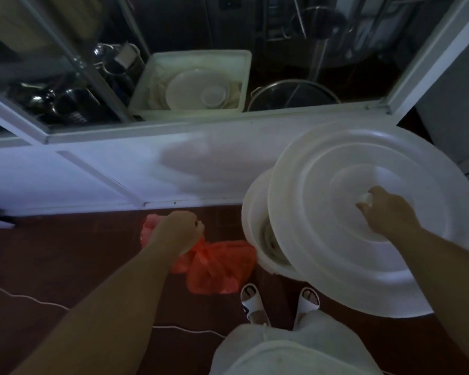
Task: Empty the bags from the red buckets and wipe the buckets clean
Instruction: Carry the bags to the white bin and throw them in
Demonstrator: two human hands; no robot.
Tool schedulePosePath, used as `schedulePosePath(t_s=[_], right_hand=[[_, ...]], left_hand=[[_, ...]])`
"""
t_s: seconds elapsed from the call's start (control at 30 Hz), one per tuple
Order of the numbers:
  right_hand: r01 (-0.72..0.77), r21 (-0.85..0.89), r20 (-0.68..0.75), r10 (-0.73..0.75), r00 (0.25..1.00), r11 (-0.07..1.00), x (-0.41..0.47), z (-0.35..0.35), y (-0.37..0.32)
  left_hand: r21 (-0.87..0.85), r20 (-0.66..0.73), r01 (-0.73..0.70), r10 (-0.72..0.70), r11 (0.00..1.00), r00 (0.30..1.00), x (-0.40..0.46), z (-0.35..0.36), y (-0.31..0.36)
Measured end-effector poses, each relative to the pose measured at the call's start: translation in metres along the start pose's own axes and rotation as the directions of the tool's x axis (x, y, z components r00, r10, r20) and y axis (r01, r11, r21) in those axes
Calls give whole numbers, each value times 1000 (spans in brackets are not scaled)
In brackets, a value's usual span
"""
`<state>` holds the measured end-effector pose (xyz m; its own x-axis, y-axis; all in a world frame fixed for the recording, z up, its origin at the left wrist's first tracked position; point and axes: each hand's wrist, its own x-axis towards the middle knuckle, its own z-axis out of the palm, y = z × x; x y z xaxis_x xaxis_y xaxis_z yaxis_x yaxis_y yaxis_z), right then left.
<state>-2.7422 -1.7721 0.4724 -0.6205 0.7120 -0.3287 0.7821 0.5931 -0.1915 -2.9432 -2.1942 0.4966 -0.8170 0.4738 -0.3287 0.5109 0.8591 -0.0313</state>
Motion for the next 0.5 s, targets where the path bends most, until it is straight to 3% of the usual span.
schedulePosePath(t_s=[0.23,0.5], right_hand=[[13,24,-41,-12,999,1000,10,-30,40],[32,63,-73,-28,997,998,41,-88,101]], left_hand=[[-139,-36,24,-29,990,999,3,-44,48],[-228,-74,0,-17,974,997,23,-85,151]])
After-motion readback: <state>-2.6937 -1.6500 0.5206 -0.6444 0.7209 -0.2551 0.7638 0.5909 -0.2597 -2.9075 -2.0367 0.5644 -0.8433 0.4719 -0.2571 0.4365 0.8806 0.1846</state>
